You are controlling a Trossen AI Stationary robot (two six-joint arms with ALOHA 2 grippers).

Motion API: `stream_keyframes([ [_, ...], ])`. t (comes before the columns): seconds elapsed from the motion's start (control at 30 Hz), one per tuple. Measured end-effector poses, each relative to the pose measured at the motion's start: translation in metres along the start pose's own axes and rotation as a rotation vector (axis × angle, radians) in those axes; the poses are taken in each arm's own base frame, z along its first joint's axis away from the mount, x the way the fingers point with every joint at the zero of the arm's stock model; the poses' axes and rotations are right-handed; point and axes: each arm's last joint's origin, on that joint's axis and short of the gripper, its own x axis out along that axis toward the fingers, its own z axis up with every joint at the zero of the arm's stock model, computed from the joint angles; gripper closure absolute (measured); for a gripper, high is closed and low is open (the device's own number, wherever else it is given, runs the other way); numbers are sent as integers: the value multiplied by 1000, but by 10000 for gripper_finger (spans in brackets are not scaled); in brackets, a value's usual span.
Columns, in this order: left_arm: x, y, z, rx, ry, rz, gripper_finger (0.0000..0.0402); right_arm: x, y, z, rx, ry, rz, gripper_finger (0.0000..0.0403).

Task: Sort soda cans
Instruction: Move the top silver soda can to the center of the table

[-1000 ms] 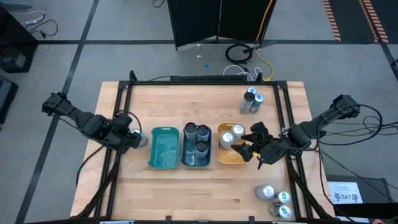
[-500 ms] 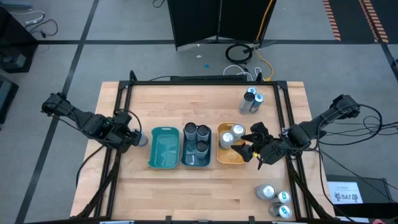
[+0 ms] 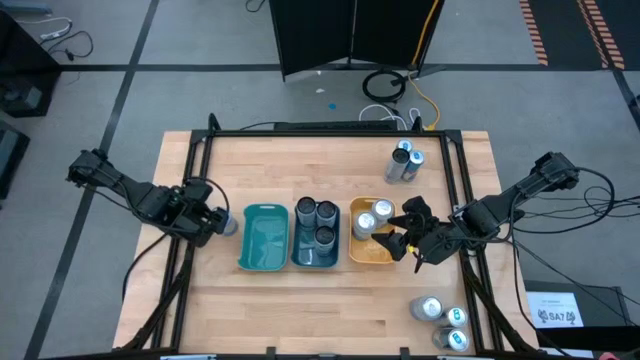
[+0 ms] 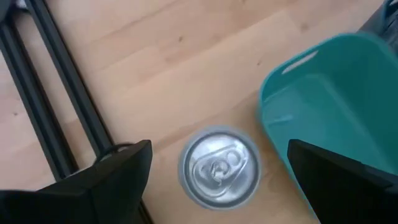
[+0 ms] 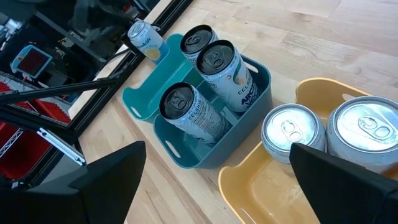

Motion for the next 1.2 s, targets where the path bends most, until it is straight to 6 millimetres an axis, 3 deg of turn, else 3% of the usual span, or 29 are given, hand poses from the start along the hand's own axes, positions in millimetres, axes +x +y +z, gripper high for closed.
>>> stream_keyframes([
  [0.13, 9, 0, -6, 8, 37, 19, 20, 0, 0, 0, -2, 0, 0, 14],
  [0.8, 17, -4, 8, -166, 111, 14, 20, 0, -3, -1, -29, 8, -22, 14],
  [1.03, 31, -10, 10, -15, 185, -35, 23, 0, -3, -1, -52, 8, -22, 14],
  [1.2, 37, -8, 15, -15, 205, 41, 30, 0, -3, -1, -57, 9, -23, 14],
])
